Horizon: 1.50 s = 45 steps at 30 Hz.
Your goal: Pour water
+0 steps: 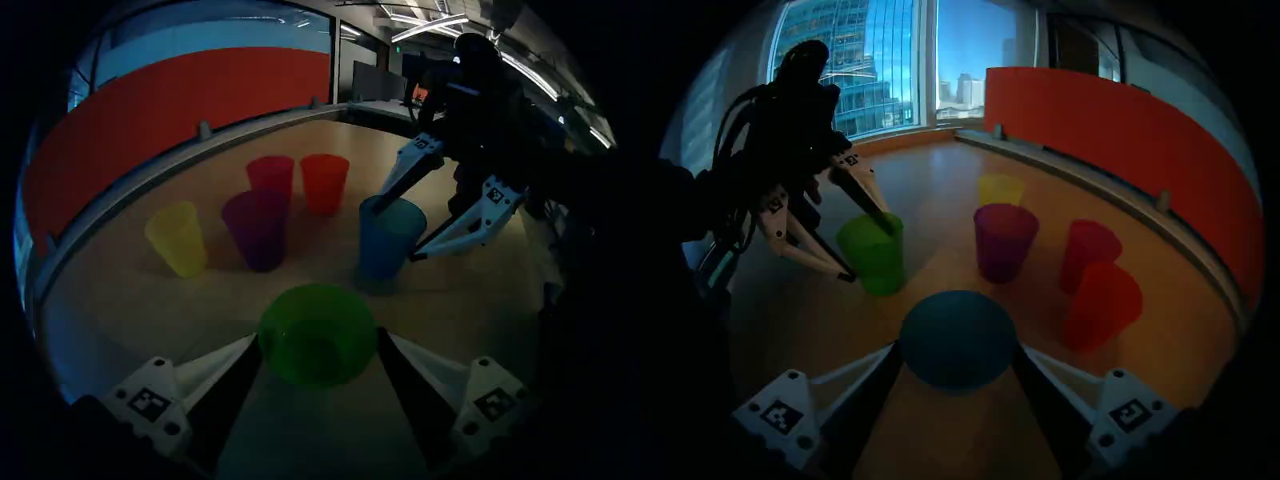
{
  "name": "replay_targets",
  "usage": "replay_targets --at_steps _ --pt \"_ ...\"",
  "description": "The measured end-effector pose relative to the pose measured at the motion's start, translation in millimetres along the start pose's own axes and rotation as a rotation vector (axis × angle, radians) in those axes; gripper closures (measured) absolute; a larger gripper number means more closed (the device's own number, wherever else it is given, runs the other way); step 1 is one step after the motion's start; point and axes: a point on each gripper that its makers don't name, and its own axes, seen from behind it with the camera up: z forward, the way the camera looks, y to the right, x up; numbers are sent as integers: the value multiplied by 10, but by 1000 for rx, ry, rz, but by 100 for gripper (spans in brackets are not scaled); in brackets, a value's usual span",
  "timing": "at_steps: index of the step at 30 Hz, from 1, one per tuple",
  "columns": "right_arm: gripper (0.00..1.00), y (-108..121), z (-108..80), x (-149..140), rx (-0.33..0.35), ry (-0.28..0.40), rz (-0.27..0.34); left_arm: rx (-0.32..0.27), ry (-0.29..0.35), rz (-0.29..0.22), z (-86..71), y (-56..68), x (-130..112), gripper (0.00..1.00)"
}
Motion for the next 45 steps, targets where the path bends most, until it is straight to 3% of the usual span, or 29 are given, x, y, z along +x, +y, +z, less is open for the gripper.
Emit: replay_targets --at_steps 9,21,33,45 --pt "0 11 -138 -33 -29 7 5 34 -28 -8 -108 -73 -162 1" --pt "0 9 -449 -67 -83 55 35 101 11 -40 -472 -105 -235 1" --pt "0 79 -763 98 -177 169 71 200 139 -57 -766 -111 -47 1" --pt "0 325 -1125 344 -330 339 142 361 337 -140 -1113 -390 208 1"
